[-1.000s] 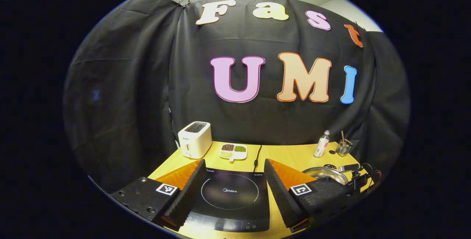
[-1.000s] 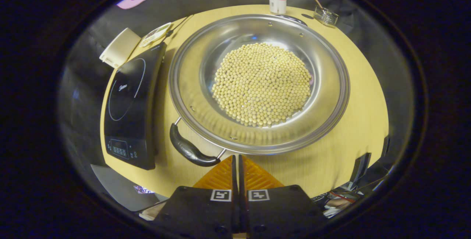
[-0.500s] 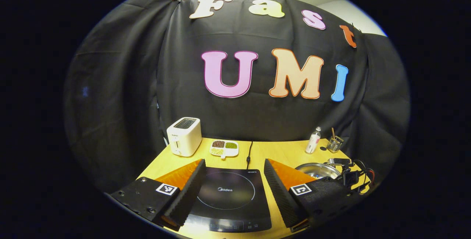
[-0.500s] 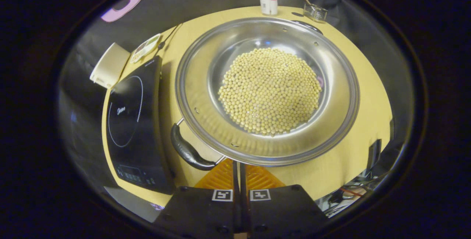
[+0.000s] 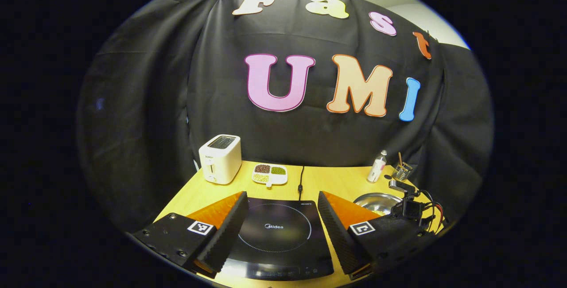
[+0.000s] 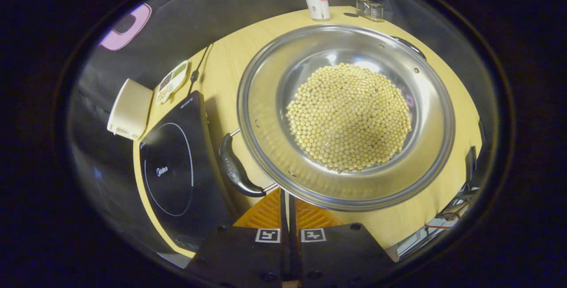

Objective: First push the handle of the pot to place it horizontally, then grasp the pot with both hands and set it on the induction cooktop.

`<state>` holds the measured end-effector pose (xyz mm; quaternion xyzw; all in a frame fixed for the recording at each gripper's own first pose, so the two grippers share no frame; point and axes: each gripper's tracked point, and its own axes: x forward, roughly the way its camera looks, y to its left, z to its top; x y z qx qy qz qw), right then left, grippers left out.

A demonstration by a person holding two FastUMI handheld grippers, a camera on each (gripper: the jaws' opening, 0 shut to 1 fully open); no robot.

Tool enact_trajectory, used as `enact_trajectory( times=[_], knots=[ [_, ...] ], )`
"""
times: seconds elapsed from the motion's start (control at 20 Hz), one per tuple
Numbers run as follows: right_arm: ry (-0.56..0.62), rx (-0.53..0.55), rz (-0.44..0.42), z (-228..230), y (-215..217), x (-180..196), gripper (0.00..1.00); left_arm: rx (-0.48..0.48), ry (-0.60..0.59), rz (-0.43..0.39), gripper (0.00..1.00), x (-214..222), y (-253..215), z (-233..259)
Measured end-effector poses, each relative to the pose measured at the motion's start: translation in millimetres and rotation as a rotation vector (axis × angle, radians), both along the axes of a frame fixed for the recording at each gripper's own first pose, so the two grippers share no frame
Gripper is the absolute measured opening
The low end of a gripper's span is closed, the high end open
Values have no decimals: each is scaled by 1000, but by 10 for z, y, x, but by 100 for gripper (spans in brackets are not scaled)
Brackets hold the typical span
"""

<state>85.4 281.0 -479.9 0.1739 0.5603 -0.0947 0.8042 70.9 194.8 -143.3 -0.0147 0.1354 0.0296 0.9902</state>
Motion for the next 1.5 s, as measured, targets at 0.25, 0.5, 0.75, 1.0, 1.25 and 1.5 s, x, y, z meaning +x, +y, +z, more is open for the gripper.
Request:
enact_trajectory(
  times=[0.25,0.5,0.75,1.0,1.25,1.5],
  knots=[
    [-38,6,-22,52,211,224,3,-2,21,11,96,-8,167,-95],
    [-48,0,-24,31,239,268,0,-20,36,17,96,-25,246,-175],
    [-43,10,-14,-2,264,304,3,-29,43,9,96,-46,227,-216],
    [-39,62,61,181,275,122,0,-58,47,-31,96,-21,72,-229],
    [-89,109,114,482,12,-17,28,-119,84,-95,96,30,-190,-337],
    [-135,102,70,824,-515,-227,94,-163,138,-201,95,31,-538,-459]
  ],
)
